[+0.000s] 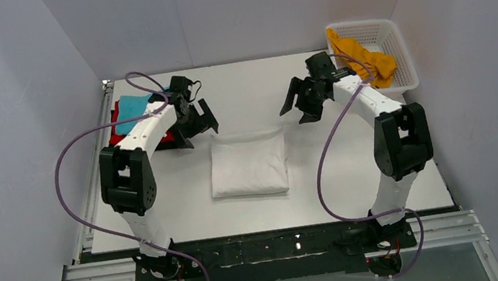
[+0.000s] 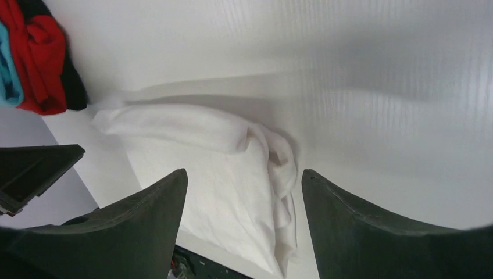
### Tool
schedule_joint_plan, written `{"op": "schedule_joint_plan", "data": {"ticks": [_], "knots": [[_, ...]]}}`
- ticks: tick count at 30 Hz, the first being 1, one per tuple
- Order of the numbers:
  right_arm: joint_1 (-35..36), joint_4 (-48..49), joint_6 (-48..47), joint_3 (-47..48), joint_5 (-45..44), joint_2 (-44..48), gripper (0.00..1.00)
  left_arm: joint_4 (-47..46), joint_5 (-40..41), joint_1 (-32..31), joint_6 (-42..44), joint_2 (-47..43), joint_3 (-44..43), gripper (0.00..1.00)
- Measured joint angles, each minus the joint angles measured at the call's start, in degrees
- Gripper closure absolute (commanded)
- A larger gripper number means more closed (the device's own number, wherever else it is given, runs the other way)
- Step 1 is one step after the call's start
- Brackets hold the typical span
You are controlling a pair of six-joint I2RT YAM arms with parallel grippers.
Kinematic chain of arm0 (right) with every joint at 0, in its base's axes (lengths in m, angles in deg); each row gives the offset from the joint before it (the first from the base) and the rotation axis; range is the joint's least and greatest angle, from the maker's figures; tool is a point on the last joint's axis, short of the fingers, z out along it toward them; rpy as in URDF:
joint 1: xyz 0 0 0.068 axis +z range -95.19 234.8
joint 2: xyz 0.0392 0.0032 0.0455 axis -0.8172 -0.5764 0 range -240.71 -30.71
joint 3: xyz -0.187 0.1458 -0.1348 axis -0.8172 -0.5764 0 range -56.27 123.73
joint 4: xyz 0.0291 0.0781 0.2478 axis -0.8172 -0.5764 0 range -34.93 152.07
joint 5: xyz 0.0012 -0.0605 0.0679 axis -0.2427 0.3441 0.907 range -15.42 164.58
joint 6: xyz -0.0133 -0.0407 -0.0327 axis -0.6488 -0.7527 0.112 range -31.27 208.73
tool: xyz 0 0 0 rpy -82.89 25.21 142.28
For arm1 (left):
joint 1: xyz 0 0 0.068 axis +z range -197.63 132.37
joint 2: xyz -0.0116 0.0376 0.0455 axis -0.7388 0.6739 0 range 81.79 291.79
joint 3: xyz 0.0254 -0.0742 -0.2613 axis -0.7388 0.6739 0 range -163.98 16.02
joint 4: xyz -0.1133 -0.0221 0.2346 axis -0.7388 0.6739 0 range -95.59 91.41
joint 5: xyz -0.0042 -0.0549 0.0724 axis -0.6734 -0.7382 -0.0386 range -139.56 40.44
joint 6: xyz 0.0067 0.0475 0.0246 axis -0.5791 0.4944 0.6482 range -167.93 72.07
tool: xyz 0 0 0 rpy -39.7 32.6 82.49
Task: Fold and stack the t-shirts
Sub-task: Fold the long partially folded tshirt into a neat square
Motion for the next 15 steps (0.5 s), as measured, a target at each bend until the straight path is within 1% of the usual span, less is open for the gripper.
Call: {"op": "schedule_joint_plan", "data": {"ticks": [3, 5, 6, 8, 10, 12, 15], "knots": [[0.2, 1.6, -0.9, -4.5, 1.9, 7.1, 0.2, -0.5, -3.5, 0.0, -0.7, -6.2, 2.6, 0.02], [1.0, 5.9, -0.8, -10.9, 7.0, 14.1, 0.21, -1.4, -7.6, -0.5, -1.3, -13.4, 6.9, 0.02], [2.1, 7.1, -0.6, -12.5, 8.6, 15.5, 0.21, -1.4, -7.8, -0.9, -1.3, -13.9, 7.1, 0.02], [5.6, 13.4, 0.9, -17.9, 13.7, 18.9, 0.21, -3.8, -10.9, -2.3, -1.8, -17.8, 11.3, 0.02], [10.2, 19.6, 2.6, -22.3, 17.9, 19.1, 0.22, -6.9, -14.3, -3.6, -2.9, -20.2, 16.9, 0.02], [14.2, 25.0, 4.6, -25.9, 21.0, 17.2, 0.23, -11.0, -18.2, -4.7, -4.6, -20.3, 23.4, 0.02], [16.0, 32.0, 7.2, -32.5, 22.6, 14.6, 0.23, -16.9, -21.4, -5.2, -7.0, -17.8, 32.4, 0.02]]}}
